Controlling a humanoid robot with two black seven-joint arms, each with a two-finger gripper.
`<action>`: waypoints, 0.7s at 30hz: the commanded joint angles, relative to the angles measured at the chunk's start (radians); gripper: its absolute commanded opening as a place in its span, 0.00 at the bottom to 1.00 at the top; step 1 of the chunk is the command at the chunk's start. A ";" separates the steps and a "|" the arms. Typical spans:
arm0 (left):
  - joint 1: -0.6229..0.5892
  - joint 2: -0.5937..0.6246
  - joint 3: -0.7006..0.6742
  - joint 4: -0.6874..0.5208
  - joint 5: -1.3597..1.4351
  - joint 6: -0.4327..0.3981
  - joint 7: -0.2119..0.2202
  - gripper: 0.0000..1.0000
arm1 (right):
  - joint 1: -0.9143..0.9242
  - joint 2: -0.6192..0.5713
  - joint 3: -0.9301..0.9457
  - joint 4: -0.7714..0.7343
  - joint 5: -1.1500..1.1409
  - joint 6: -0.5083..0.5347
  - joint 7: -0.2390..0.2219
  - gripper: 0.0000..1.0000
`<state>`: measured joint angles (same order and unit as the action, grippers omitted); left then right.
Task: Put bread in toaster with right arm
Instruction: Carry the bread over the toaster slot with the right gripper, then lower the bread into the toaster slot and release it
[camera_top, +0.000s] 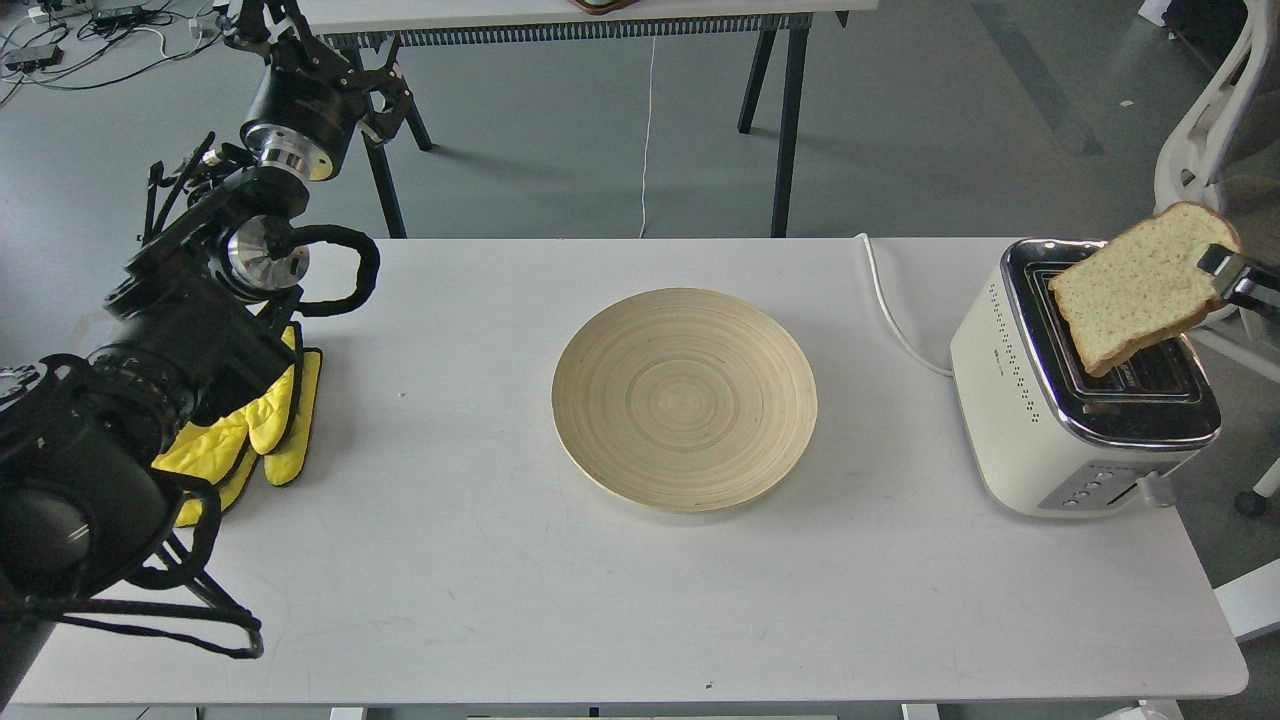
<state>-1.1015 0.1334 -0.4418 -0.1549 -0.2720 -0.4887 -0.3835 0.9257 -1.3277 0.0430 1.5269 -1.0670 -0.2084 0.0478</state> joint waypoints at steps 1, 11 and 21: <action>0.000 0.000 0.000 0.000 0.000 0.000 0.000 1.00 | -0.001 -0.001 0.000 -0.002 -0.001 0.000 0.000 0.01; 0.000 0.000 0.000 0.000 0.000 0.000 0.000 1.00 | -0.015 0.038 0.000 -0.047 -0.031 0.000 0.001 0.03; -0.001 0.000 0.000 0.000 0.000 0.000 0.000 1.00 | -0.015 0.073 0.009 -0.053 -0.025 -0.005 0.010 0.76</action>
<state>-1.1016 0.1334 -0.4418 -0.1549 -0.2715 -0.4887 -0.3835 0.9106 -1.2624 0.0467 1.4685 -1.0969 -0.2130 0.0545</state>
